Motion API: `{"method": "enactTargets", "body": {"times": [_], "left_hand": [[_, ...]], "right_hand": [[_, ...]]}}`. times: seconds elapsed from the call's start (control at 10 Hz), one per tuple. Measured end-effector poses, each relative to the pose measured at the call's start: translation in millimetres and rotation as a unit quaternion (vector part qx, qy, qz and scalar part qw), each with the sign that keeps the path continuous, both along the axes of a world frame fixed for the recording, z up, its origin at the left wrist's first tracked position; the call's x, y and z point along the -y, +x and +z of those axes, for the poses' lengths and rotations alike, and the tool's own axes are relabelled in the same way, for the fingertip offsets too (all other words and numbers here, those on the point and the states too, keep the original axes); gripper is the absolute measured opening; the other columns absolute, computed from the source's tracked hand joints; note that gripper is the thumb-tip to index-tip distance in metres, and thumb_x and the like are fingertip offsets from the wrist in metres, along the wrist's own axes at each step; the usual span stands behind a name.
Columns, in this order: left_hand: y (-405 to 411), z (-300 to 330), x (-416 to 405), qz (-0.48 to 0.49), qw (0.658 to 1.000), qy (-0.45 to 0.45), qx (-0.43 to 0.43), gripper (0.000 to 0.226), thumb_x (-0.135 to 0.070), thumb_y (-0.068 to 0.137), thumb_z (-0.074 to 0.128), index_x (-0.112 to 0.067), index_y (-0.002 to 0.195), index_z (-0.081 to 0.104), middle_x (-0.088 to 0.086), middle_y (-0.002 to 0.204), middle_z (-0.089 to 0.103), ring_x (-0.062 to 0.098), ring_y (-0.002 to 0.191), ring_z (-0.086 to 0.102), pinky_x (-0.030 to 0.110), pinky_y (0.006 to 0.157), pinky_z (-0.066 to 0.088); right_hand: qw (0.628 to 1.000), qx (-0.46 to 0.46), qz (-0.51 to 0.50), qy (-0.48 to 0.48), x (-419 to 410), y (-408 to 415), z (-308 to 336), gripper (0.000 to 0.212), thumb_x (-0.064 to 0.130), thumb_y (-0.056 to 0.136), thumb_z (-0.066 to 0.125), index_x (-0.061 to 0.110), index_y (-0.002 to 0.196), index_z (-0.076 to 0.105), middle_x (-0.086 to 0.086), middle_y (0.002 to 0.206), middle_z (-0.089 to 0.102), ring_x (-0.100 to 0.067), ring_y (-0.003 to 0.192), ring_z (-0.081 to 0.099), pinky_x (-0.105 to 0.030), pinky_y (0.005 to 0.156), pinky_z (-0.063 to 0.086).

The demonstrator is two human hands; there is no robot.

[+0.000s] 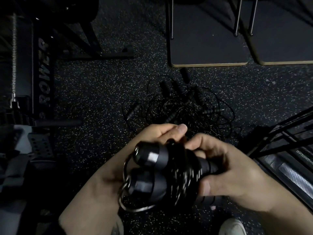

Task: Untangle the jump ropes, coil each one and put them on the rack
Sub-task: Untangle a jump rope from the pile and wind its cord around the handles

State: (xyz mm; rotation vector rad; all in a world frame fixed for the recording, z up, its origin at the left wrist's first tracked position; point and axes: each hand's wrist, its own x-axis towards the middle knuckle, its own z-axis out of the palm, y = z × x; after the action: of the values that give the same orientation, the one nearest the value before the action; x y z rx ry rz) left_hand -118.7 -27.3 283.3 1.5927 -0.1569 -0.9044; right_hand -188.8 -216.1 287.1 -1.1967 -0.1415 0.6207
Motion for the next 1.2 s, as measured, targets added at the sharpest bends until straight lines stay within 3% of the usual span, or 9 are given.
{"method": "enactTargets", "body": {"times": [0.1, 0.2, 0.3, 0.6, 0.7, 0.8, 0.9, 1.0, 1.2], "left_hand": [[-6.4, -37.1, -8.4, 0.149, 0.981, -0.013, -0.123, 0.01, -0.033, 0.093, 0.07, -0.029, 0.103, 0.071, -0.004, 0.104, 0.073, 0.012, 0.094, 0.069, 0.022, 0.078, 0.057], [-7.2, -34.8, -2.9, 0.088, 0.993, 0.004, -0.078, 0.053, 0.003, 0.102, 0.054, -0.031, 0.066, 0.073, -0.008, 0.063, 0.063, 0.015, 0.059, 0.056, 0.028, 0.063, 0.052], [-3.5, -8.7, 14.8, 0.055, 0.995, -0.05, -0.068, 0.046, -0.002, 0.106, 0.042, -0.018, 0.068, 0.062, 0.0, 0.059, 0.04, 0.016, 0.051, 0.035, 0.031, 0.048, 0.044], [-0.1, -3.7, 19.0, 0.162, 0.964, -0.13, -0.166, 0.029, -0.009, 0.105, 0.043, 0.004, 0.111, 0.068, 0.015, 0.082, 0.065, 0.02, 0.063, 0.057, 0.034, 0.056, 0.055], [-3.4, -3.1, 23.0, 0.197, 0.963, -0.122, -0.139, 0.033, -0.009, 0.105, 0.041, 0.012, 0.116, 0.064, 0.02, 0.087, 0.064, 0.022, 0.066, 0.058, 0.036, 0.062, 0.058], [-6.9, -4.8, 23.9, 0.194, 0.978, -0.029, -0.064, 0.034, -0.01, 0.102, 0.038, 0.003, 0.094, 0.068, 0.014, 0.071, 0.062, 0.023, 0.06, 0.056, 0.037, 0.059, 0.056], [-7.9, -3.1, 21.7, 0.157, 0.982, 0.093, 0.045, 0.038, -0.016, 0.098, 0.039, -0.002, 0.068, 0.056, 0.01, 0.054, 0.057, 0.023, 0.049, 0.051, 0.035, 0.053, 0.049], [-8.1, 0.5, 22.1, 0.129, 0.975, 0.147, 0.103, 0.041, -0.023, 0.098, 0.041, 0.001, 0.067, 0.051, 0.009, 0.05, 0.056, 0.02, 0.043, 0.05, 0.029, 0.048, 0.046], [-10.4, -1.2, 29.0, 0.116, 0.975, 0.166, 0.09, 0.038, -0.023, 0.102, 0.038, -0.006, 0.074, 0.058, 0.007, 0.05, 0.06, 0.019, 0.043, 0.056, 0.033, 0.05, 0.053]], "right_hand": [[0.996, -0.005, -0.088, 0.004, 7.0, 8.1, 5.1, 0.049, 0.04, 0.064, 0.096, 0.024, 0.103, 0.071, -0.006, 0.081, 0.073, -0.023, 0.054, 0.068, -0.034, 0.045, 0.055], [0.981, 0.013, -0.195, -0.003, 3.1, 5.8, -4.0, 0.055, 0.05, 0.06, 0.095, 0.023, 0.101, 0.07, -0.004, 0.073, 0.071, -0.018, 0.047, 0.065, -0.028, 0.04, 0.05], [0.964, -0.004, -0.263, -0.028, 3.1, 10.6, -5.8, 0.064, 0.057, 0.053, 0.096, 0.03, 0.105, 0.071, -0.006, 0.077, 0.072, -0.02, 0.048, 0.061, -0.028, 0.041, 0.048], [0.931, -0.03, -0.352, -0.085, -3.2, 11.6, -11.1, 0.06, 0.043, 0.066, 0.081, 0.04, 0.124, 0.066, -0.004, 0.103, 0.08, -0.025, 0.079, 0.076, -0.033, 0.05, 0.052], [0.93, -0.021, -0.354, -0.097, -2.2, 14.3, -14.2, 0.063, 0.037, 0.069, 0.077, 0.042, 0.13, 0.063, 0.002, 0.11, 0.079, -0.019, 0.098, 0.077, -0.037, 0.078, 0.057], [0.939, -0.018, -0.313, -0.143, 2.3, 14.9, -17.8, 0.06, 0.039, 0.074, 0.076, 0.048, 0.132, 0.062, 0.007, 0.114, 0.078, -0.016, 0.107, 0.074, -0.039, 0.102, 0.05], [0.947, -0.035, -0.272, -0.165, 8.9, 14.4, -21.4, 0.044, 0.035, 0.077, 0.082, 0.046, 0.117, 0.066, 0.0, 0.107, 0.078, -0.025, 0.102, 0.075, -0.049, 0.096, 0.055], [0.954, -0.03, -0.238, -0.181, 7.1, 12.6, -23.4, 0.046, 0.029, 0.073, 0.086, 0.042, 0.109, 0.062, -0.003, 0.098, 0.076, -0.025, 0.094, 0.072, -0.049, 0.087, 0.056], [0.963, -0.023, -0.229, -0.14, -4.3, 12.6, -18.5, 0.048, 0.018, 0.081, 0.074, 0.032, 0.123, 0.055, -0.004, 0.081, 0.076, -0.016, 0.076, 0.074, -0.025, 0.069, 0.057]]}}
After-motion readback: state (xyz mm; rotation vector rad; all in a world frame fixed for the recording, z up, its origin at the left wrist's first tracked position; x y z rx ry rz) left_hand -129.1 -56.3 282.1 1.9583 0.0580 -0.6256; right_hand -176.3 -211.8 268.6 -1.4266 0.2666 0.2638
